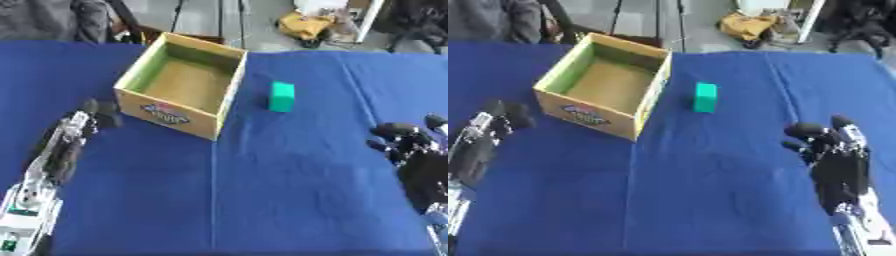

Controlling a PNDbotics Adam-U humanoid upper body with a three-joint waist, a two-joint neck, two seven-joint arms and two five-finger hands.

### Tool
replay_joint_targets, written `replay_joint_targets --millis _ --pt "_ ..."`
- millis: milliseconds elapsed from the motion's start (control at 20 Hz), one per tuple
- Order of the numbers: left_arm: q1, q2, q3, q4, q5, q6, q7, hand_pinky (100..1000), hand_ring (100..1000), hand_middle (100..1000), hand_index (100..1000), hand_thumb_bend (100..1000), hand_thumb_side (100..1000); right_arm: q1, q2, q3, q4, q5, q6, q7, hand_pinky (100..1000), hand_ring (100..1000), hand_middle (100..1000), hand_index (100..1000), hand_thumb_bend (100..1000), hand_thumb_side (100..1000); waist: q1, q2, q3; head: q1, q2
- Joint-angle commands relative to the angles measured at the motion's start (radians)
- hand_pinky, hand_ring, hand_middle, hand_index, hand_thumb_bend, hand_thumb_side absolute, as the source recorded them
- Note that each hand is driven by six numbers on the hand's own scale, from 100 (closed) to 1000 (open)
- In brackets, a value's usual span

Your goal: Pick up objects on the table and place them in the box.

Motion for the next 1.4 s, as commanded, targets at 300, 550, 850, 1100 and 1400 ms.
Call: replay_joint_targets --millis 300,550,850,1100,1400 --pt "-0.003 0.007 0.007 -0.011 0.002 0.003 0.004 862 667 591 761 407 925 -0.005 -0.015 -0.007 -0.021 0.01 -0.001 0.003 766 808 661 670 100 1000 0.001 -0.011 -0.001 -0.003 -0.006" --pt "-0.003 0.006 0.007 -0.012 0.0 0.004 0.004 862 667 590 762 406 928 -0.006 -0.016 -0.006 -0.021 0.012 0.0 0.004 767 809 663 677 100 996 0.001 -0.01 -0.001 -0.003 -0.006" --pt "-0.003 0.009 0.005 -0.011 -0.002 0.003 0.002 862 667 590 761 405 930 -0.015 -0.066 0.008 -0.031 0.029 -0.001 0.027 780 829 683 737 100 954 -0.001 -0.009 0.005 -0.007 -0.004" --pt "-0.002 0.013 0.005 -0.01 -0.003 0.003 0.002 861 668 590 761 403 933 -0.065 -0.189 0.015 -0.063 0.091 -0.034 0.082 806 879 738 794 100 847 -0.006 -0.004 0.013 -0.005 -0.008" --pt "-0.009 0.017 0.003 -0.013 -0.003 0.002 0.0 861 668 589 761 400 937 -0.163 -0.392 0.021 -0.065 0.152 -0.094 0.135 821 925 805 843 100 774 -0.007 0.011 0.032 -0.013 -0.02"
